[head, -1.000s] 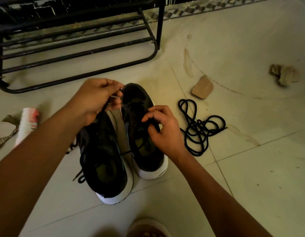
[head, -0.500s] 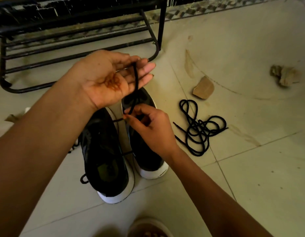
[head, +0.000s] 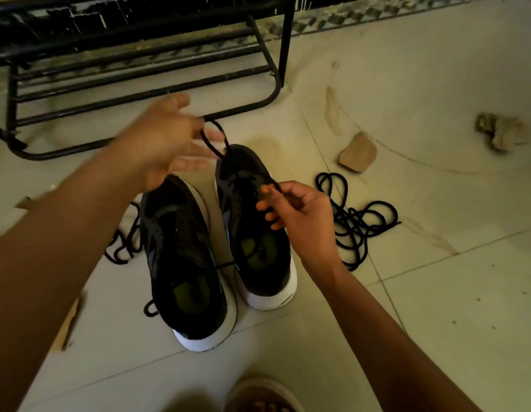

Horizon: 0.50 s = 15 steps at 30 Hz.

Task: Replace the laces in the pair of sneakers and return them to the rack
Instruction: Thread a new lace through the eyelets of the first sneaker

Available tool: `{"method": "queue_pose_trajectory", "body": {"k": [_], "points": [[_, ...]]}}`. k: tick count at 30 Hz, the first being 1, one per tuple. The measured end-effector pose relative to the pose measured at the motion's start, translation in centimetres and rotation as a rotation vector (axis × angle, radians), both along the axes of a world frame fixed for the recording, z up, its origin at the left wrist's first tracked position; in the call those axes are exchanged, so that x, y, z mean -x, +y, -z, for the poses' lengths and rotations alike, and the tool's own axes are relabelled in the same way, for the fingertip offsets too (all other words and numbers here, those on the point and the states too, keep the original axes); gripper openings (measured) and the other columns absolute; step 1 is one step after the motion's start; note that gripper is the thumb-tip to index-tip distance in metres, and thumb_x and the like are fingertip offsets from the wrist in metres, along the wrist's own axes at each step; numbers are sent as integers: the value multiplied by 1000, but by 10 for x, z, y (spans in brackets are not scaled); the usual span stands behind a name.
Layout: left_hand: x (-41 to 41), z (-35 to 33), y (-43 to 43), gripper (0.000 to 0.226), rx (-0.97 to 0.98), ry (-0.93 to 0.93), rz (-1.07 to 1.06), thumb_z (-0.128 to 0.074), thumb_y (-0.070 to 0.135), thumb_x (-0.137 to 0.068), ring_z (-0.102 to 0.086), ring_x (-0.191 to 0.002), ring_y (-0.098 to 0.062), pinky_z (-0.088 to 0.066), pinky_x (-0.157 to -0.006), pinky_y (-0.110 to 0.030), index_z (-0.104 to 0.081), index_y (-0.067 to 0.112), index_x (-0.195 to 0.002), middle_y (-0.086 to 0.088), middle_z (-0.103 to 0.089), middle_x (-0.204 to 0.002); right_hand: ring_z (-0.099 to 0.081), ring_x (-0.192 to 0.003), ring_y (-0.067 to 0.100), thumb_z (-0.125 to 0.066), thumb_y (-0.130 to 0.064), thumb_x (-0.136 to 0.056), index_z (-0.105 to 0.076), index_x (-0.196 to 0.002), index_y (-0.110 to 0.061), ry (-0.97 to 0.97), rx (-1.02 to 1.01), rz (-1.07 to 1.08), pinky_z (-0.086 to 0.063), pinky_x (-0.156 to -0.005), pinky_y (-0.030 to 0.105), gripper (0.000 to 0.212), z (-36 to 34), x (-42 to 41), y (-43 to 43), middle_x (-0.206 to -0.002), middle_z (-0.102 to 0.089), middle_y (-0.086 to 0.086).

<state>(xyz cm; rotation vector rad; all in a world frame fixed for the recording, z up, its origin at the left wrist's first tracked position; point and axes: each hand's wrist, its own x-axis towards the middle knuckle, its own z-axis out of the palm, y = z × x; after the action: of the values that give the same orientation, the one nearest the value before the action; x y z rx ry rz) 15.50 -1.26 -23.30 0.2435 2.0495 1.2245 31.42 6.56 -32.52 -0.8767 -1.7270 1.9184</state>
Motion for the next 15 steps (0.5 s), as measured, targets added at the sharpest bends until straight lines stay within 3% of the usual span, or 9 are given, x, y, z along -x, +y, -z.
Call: {"method": "queue_pose_trajectory", "body": {"k": [1,3,6,10,12,15], "points": [[-1,11,-3,64,162,122,119,-52,12,-95,-68,-92,-23,-55,-81,-41,-19,26,-147,-9,-65,-110,-59,-58,5,-62,-9,-88,-68,-87,-7,38,108,37,-50,-55,17,6,-1,0,3,-71,-68,2],[-4,28,-8,75,367,186,311,-58,11,-91,-65,-95,-30,-52,-88,-47,-12,24,-149,-14,-66,-107,-63,-63,9,-64,2,-83,-66,-85,-5,121,333,98,-54,-61,19,7,-2,1,10,-73,-67,5],[-15,43,-13,63,543,247,508,-67,29,-85,-62,-98,-30,-50,-90,-40,-36,9,-136,-13,-65,-105,-66,-71,15,-64,12,-78,-62,-73,-7,147,431,113,-57,-69,22,19,-3,4,17,-73,-65,5],[-36,55,-11,62,589,481,608,-69,57,-71,-58,-86,-18,-47,-74,-31,-57,13,-112,-2,-61,-96,-66,-68,11,-67,8,-79,-59,-74,-8,59,266,98,-56,-66,21,19,0,8,17,-75,-67,6],[-44,64,-11,57,569,600,568,-69,58,-71,-58,-80,-18,-44,-63,-28,-60,13,-104,-2,-59,-91,-66,-67,9,-69,5,-79,-58,-76,-10,-6,131,74,-57,-68,22,19,3,11,15,-74,-68,5],[-50,74,-12,41,537,714,460,-63,44,-80,-61,-83,-25,-44,-63,-29,-63,11,-105,-7,-60,-96,-66,-68,5,-72,-2,-78,-57,-82,-17,-127,-73,44,-56,-69,21,22,12,16,10,-78,-71,3]]}}
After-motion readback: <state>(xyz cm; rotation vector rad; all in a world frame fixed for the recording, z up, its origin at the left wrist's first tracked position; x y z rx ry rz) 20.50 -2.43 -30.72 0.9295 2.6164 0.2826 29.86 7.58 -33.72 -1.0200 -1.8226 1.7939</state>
